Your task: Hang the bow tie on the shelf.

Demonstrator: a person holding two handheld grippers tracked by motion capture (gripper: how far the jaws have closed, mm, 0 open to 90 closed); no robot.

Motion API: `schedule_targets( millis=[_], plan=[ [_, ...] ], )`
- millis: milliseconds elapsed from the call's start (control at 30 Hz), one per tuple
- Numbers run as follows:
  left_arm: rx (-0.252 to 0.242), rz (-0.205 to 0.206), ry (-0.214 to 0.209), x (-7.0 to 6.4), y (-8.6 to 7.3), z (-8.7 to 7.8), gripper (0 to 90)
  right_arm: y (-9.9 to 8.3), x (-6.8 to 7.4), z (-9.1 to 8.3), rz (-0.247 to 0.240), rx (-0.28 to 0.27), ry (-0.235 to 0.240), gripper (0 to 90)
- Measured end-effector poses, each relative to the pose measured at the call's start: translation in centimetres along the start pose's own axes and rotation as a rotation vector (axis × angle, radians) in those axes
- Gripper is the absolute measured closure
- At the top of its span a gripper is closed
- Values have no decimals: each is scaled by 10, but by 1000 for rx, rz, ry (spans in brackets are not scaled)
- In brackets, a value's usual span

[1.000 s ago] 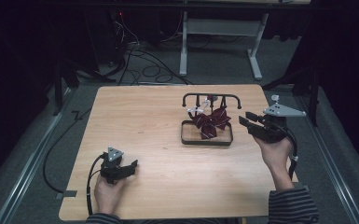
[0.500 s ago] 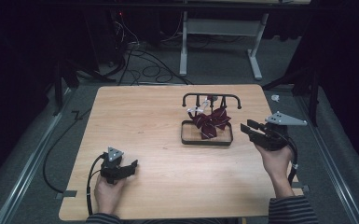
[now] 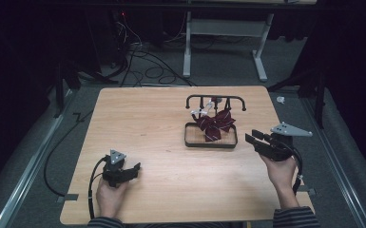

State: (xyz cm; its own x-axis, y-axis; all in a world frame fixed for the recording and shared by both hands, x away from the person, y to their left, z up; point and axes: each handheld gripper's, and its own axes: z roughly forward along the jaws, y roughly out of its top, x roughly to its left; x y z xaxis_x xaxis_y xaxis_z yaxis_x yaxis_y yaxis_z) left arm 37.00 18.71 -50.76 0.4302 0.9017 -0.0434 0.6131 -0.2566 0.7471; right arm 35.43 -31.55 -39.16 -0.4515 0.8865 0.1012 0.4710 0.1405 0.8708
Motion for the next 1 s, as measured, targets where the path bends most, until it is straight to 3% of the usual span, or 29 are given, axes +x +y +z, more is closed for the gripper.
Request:
schedule_targets(
  millis=[733, 1000],
  plan=[
    [0, 0, 0, 0, 0, 0, 283, -33, 2, 11, 34, 60, 26, 638],
    [1, 1, 1, 0, 0, 0, 282, -49, 1, 17, 73, 72, 33, 637]
  ],
)
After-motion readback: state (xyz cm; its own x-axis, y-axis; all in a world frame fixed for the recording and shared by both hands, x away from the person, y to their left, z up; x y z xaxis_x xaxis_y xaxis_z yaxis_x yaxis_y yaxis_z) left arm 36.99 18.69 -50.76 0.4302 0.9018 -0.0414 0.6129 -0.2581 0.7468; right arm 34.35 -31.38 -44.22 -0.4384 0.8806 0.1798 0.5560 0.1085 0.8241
